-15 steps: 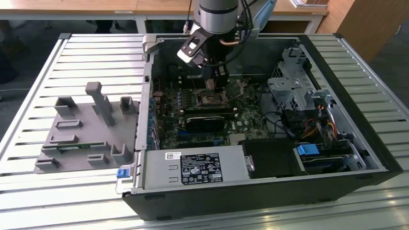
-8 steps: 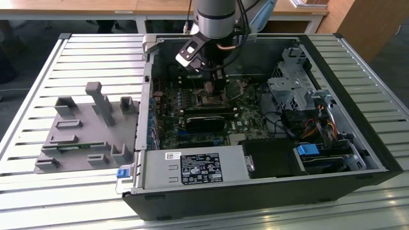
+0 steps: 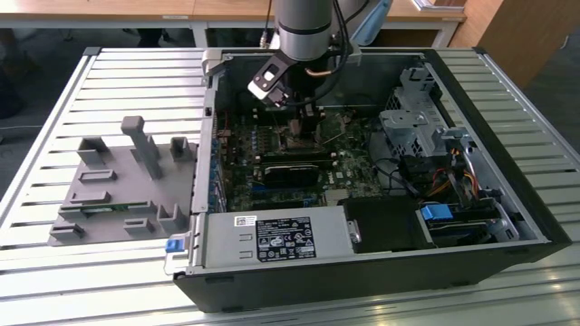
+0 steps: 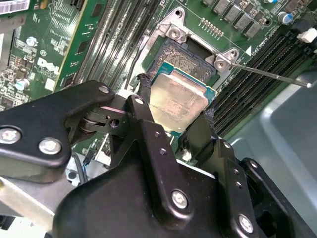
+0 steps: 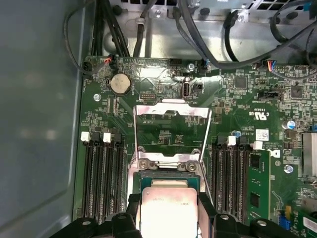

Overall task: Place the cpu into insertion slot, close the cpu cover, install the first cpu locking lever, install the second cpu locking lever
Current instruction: 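Place the cpu into insertion slot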

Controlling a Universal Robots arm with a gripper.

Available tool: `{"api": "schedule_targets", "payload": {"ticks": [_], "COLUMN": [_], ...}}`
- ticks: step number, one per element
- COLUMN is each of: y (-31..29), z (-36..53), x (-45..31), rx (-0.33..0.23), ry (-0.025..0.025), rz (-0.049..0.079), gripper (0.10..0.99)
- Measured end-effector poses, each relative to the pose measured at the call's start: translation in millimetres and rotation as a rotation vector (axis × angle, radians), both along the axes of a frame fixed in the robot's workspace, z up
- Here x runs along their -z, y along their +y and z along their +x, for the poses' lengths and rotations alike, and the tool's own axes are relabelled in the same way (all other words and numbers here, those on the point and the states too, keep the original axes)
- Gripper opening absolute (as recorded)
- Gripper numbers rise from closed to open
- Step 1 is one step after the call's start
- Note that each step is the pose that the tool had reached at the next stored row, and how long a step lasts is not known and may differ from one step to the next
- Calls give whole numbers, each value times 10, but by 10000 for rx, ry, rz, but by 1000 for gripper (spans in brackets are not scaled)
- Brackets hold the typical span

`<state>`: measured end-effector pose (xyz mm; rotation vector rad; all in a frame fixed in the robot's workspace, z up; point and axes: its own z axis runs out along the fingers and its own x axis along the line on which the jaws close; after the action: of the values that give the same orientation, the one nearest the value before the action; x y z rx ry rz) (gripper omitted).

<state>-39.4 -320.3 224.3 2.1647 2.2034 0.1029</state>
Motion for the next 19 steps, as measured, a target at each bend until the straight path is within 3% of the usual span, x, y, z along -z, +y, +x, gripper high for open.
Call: {"api": "schedule_targets", "payload": {"ticks": [19], "y": [22], "z": [-38], "x": [206], "rx": [186], "ry": [32], "rz": [0], "gripper": [541]}}
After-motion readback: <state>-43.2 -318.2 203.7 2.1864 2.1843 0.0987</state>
